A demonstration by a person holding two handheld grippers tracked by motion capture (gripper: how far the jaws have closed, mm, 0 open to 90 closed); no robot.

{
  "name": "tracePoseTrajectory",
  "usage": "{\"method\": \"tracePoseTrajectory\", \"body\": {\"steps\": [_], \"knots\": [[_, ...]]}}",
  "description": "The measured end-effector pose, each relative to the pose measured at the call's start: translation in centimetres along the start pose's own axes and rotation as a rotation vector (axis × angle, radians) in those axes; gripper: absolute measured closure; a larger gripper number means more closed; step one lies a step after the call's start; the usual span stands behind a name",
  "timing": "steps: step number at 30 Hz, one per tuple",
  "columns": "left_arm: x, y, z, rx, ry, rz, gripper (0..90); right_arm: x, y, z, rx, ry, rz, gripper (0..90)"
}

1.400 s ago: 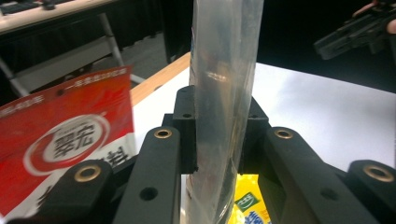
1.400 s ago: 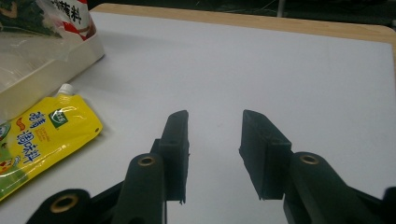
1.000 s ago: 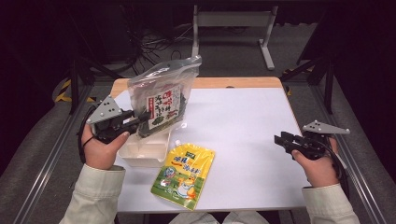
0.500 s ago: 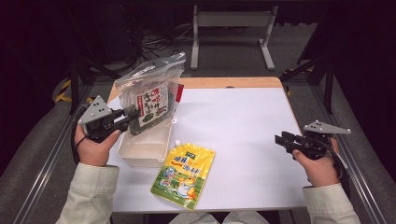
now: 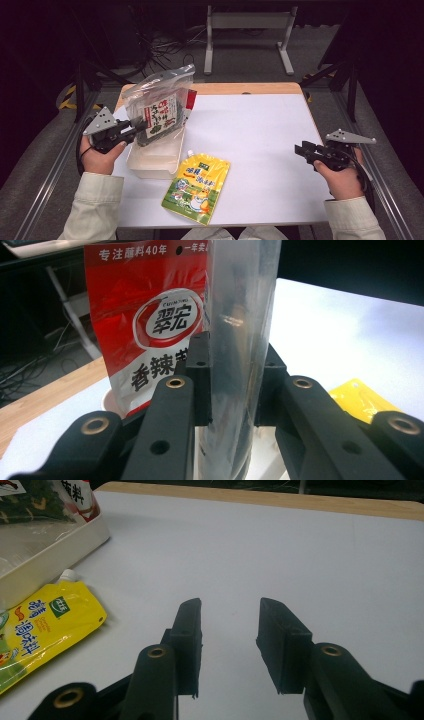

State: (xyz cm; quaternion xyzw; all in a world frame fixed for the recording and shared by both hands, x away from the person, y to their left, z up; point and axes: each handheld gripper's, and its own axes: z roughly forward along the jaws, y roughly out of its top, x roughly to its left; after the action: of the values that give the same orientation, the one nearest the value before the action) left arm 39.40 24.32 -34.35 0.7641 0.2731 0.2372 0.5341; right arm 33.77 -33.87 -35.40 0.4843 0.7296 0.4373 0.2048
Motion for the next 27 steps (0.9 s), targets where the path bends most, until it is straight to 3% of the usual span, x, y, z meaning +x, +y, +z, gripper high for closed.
{"method": "tracePoseTrajectory", "body": {"steps": [3, 6, 13, 19, 27], "knots": [[0.2, -0.4, 0.1, 0.011, 0.009, 0.019, 75.6, 0.0, 0.0, 0.1, 0.003, 0.002, 0.002, 61.3], [0.2, -0.7, 0.6, 0.060, 0.020, 0.041, 75.6, 0.1, 0.0, 0.1, 0.003, 0.003, 0.000, 60.7], [0.6, -1.5, 1.3, 0.048, -0.008, 0.025, 75.4, 0.0, -0.1, 0.0, 0.001, 0.004, 0.006, 60.5], [0.5, -1.7, 1.5, 0.058, -0.005, 0.030, 75.4, 0.1, -0.1, 0.1, 0.005, 0.006, 0.005, 60.2], [0.7, -2.3, 1.8, 0.017, -0.009, -0.021, 75.9, 0.1, -0.1, 0.3, 0.009, 0.006, -0.002, 60.0]]}}
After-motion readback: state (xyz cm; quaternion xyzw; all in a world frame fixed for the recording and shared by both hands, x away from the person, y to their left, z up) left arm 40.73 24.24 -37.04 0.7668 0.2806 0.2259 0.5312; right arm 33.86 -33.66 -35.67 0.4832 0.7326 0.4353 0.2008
